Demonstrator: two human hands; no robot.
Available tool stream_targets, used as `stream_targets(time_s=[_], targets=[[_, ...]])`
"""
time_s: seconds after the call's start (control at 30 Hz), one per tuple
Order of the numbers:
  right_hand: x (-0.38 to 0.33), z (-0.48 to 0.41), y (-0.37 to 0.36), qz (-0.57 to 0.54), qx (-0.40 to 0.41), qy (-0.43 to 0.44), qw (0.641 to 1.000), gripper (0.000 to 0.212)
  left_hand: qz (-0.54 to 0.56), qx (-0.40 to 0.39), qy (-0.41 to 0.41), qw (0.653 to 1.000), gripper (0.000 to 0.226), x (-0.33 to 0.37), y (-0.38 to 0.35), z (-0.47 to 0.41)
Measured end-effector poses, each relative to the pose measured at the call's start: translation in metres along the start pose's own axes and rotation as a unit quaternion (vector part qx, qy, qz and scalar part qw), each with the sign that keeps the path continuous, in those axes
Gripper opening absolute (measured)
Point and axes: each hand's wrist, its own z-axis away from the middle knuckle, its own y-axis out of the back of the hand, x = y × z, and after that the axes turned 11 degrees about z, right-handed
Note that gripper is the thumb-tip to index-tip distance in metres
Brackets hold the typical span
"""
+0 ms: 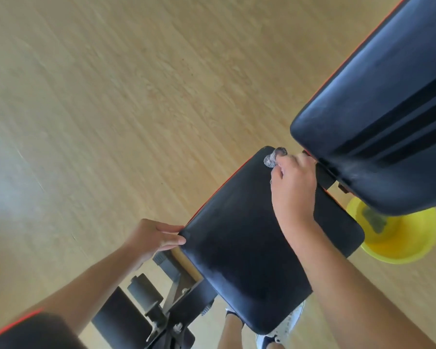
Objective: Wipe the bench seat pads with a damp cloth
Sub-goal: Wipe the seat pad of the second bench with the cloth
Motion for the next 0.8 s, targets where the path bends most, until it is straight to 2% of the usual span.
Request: stream_targets(time_s=[0.03, 0.07, 0.13, 0.17, 0.2, 0.23, 0.27, 0.3, 0.33, 0.4, 0.43, 0.47, 0.5, 0.53, 0.6, 0.67, 0.7, 0.73, 0.77, 0.8], targets=[[-0.016, 0.007, -0.006, 0.009, 0.006, -0.047, 0.999, 0.023, 0.014, -0.002, 0.007, 1.0, 0.035, -0.003, 0.0, 0.001], [-0.037, 0.031, -0.014, 0.007, -0.016, -0.031, 0.999, 0.026, 0.036, -0.006, 0.016, 0.999, 0.032, -0.005, 0.001, 0.002], [-0.076, 0.103, -0.018, -0.044, -0.126, 0.111, 0.985, 0.024, 0.097, -0.016, 0.037, 0.994, 0.03, -0.007, 0.005, 0.005], [-0.084, 0.14, -0.016, -0.067, -0.196, 0.207, 0.956, 0.02, 0.117, -0.023, 0.045, 0.992, 0.031, -0.008, 0.008, 0.005], [-0.089, 0.168, -0.011, -0.071, -0.23, 0.313, 0.919, 0.018, 0.12, -0.034, 0.051, 0.991, 0.032, -0.008, 0.011, 0.006], [-0.084, 0.177, -0.006, -0.053, -0.248, 0.411, 0.876, 0.016, 0.115, -0.048, 0.055, 0.991, 0.032, -0.006, 0.012, 0.008], [-0.074, 0.164, -0.006, -0.043, -0.225, 0.476, 0.849, 0.014, 0.112, -0.059, 0.057, 0.99, 0.032, -0.004, 0.012, 0.01], [-0.062, 0.137, -0.009, -0.031, -0.182, 0.482, 0.857, 0.013, 0.108, -0.065, 0.055, 0.99, 0.031, -0.002, 0.011, 0.009], [-0.052, 0.095, -0.012, -0.015, -0.134, 0.416, 0.899, 0.014, 0.101, -0.067, 0.05, 0.991, 0.031, 0.0, 0.011, 0.007], [-0.032, 0.009, -0.005, 0.024, -0.067, 0.19, 0.979, 0.02, 0.085, -0.068, 0.051, 0.993, 0.031, 0.004, 0.012, 0.005], [-0.023, -0.016, -0.004, 0.025, -0.052, 0.077, 0.995, 0.024, 0.076, -0.071, 0.054, 0.993, 0.03, 0.004, 0.013, 0.003], [-0.023, -0.023, -0.006, 0.025, -0.026, 0.012, 0.999, 0.026, 0.071, -0.072, 0.053, 0.993, 0.03, 0.004, 0.012, 0.002], [-0.033, -0.009, -0.008, 0.014, -0.034, 0.011, 0.999, 0.028, 0.072, -0.068, 0.053, 0.994, 0.029, 0.005, 0.011, 0.002], [-0.047, 0.025, -0.013, -0.001, -0.08, 0.078, 0.994, 0.028, 0.074, -0.063, 0.055, 0.994, 0.027, 0.006, 0.01, 0.004], [-0.065, 0.115, -0.012, -0.033, -0.19, 0.233, 0.953, 0.02, 0.068, -0.041, 0.048, 0.996, 0.022, 0.01, 0.004, 0.01], [-0.044, 0.18, -0.003, -0.045, -0.23, 0.344, 0.909, 0.023, 0.014, -0.022, 0.026, 0.999, 0.016, 0.014, -0.002, 0.017], [-0.019, 0.188, 0.007, -0.036, -0.24, 0.397, 0.885, 0.021, -0.036, -0.019, 0.004, 0.999, 0.013, 0.015, -0.005, 0.019], [0.013, 0.179, 0.016, -0.02, -0.231, 0.423, 0.876, 0.015, -0.091, -0.015, -0.019, 0.996, 0.011, 0.017, -0.007, 0.021], [0.047, 0.16, 0.024, -0.001, -0.2, 0.418, 0.886, 0.009, -0.145, -0.011, -0.039, 0.989, 0.012, 0.018, -0.009, 0.021], [0.077, 0.131, 0.037, 0.028, -0.158, 0.373, 0.914, 0.008, -0.19, -0.003, -0.054, 0.98, 0.011, 0.019, -0.01, 0.021]])
